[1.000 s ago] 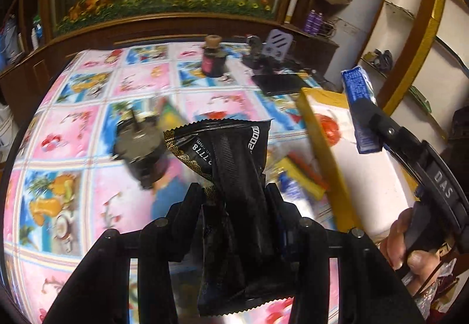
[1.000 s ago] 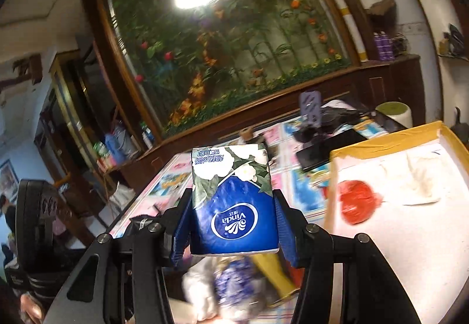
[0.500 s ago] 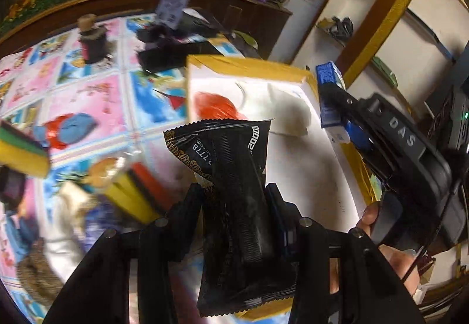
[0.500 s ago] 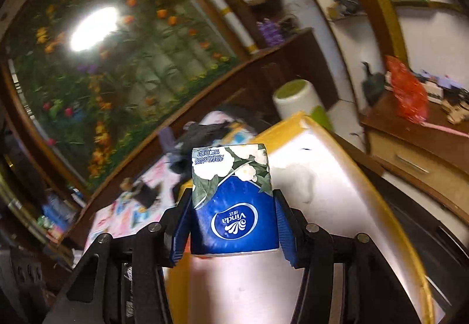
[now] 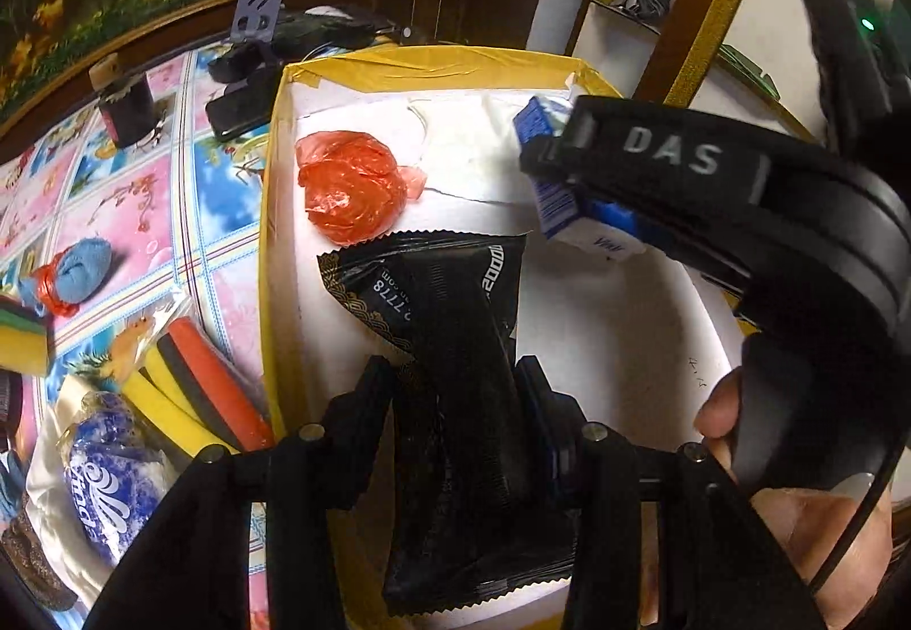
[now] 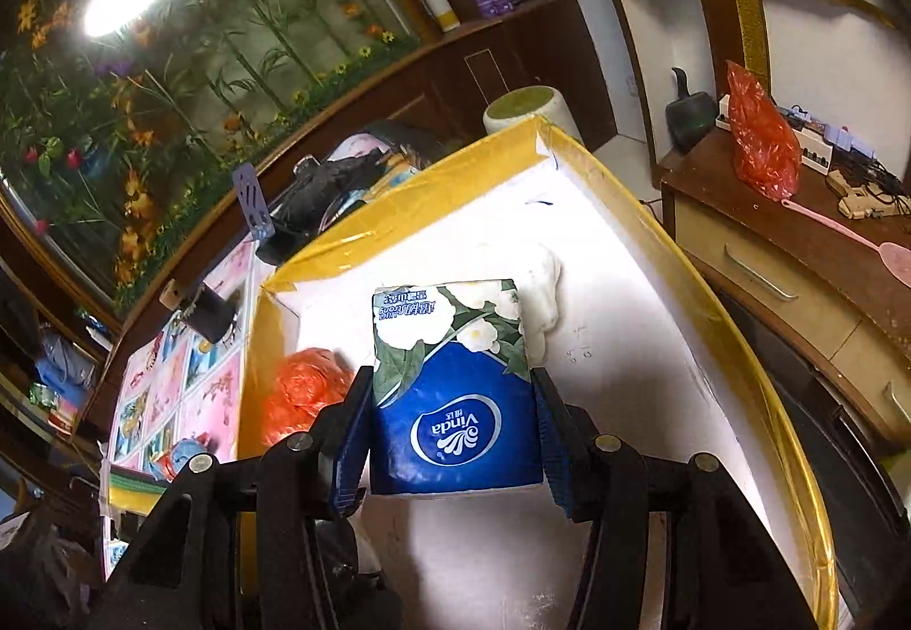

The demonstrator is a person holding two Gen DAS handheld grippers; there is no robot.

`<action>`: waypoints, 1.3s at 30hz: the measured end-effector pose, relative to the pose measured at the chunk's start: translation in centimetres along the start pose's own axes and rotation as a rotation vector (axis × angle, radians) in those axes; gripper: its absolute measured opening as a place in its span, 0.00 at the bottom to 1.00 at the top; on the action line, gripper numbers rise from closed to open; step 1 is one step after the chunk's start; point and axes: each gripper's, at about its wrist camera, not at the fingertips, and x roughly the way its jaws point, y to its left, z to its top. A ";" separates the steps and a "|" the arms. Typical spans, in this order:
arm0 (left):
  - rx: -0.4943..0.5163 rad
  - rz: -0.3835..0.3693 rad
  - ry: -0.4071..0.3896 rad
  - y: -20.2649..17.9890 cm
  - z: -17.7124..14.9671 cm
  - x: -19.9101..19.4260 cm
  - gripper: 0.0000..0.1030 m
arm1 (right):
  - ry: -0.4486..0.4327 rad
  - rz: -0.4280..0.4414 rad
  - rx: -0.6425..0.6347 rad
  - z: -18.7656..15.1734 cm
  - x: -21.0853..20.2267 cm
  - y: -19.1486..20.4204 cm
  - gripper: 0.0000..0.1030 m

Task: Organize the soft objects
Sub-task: 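Lower the Vinda pack into the box and open the right tool, then lower the black packet into the box and open the left tool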

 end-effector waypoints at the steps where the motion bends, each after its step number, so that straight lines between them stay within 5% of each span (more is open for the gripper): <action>1: 0.005 -0.005 -0.004 -0.1 -0.1 0.0 0.42 | 0.003 -0.003 0.000 0.0 0.1 0.0 0.55; 13: 0.021 -0.012 -0.048 -0.2 -0.2 -0.1 0.44 | -0.013 -0.035 -0.021 -0.3 0.0 0.4 0.58; 20: -0.005 -0.002 -0.091 0.4 -0.4 -0.9 0.57 | -0.138 -0.012 -0.046 -0.2 -2.5 1.1 0.64; 39: 0.077 0.173 -0.289 0.7 -2.1 -7.0 0.68 | -0.406 0.083 -0.202 -4.0 -9.1 4.1 0.68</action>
